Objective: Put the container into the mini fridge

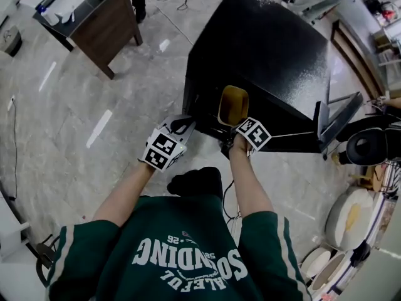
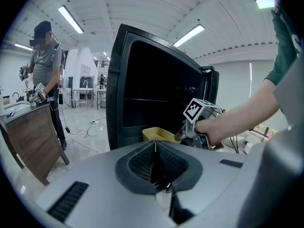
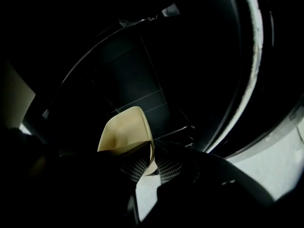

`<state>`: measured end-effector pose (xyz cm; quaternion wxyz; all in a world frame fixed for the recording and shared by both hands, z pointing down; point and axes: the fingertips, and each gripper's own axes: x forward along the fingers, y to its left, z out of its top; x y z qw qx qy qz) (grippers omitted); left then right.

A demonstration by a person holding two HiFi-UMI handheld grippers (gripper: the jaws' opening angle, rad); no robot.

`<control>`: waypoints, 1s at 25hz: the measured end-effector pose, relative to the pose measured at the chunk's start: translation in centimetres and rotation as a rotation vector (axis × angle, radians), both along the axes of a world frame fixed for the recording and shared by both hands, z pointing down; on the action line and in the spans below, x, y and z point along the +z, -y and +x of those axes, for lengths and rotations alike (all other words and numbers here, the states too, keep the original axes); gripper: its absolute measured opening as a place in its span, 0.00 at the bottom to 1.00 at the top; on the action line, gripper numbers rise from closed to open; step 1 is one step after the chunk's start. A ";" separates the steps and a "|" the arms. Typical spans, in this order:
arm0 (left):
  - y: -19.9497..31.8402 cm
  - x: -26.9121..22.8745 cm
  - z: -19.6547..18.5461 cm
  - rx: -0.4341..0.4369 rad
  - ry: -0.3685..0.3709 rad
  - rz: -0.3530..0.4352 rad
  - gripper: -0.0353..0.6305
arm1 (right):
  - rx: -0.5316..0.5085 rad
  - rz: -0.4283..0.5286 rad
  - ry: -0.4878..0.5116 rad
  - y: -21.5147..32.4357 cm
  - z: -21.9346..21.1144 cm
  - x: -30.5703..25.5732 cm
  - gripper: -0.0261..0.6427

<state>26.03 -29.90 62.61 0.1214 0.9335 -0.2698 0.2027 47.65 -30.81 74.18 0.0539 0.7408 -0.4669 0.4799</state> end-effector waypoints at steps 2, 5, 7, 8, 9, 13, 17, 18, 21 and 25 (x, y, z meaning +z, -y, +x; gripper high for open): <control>0.1 0.3 0.2 -0.006 -0.002 -0.004 0.08 | 0.000 0.003 -0.002 0.3 0.2 0.1 0.11; 0.3 0.6 0.3 -0.013 -0.006 -0.007 0.08 | 0.003 0.011 0.001 1.1 0.5 0.4 0.11; 0.4 0.9 0.2 -0.017 -0.006 -0.010 0.08 | 0.011 0.019 0.007 1.5 0.6 0.4 0.11; 0.4 1.0 0.2 -0.019 -0.005 -0.012 0.08 | 0.015 0.022 0.014 1.7 0.6 0.4 0.11; 0.4 1.1 0.2 -0.021 -0.005 -0.014 0.08 | 0.018 0.024 0.022 1.9 0.6 0.4 0.11; 0.6 1.6 0.4 -0.028 -0.007 -0.022 0.08 | 0.026 0.018 0.044 2.4 1.1 1.0 0.11; 0.4 2.1 0.5 -0.026 -0.003 -0.034 0.08 | 0.037 0.011 0.058 2.5 1.4 1.4 0.11; 0.6 2.1 0.5 -0.027 -0.004 -0.033 0.08 | 0.036 0.013 0.059 2.8 1.5 1.4 0.11; 1.0 2.0 0.5 -0.032 -0.007 -0.029 0.08 | 0.039 0.018 0.069 3.6 1.8 1.3 0.11; 1.1 2.3 0.2 -0.043 -0.004 -0.037 0.08 | 0.025 0.029 0.073 4.2 1.9 1.4 0.11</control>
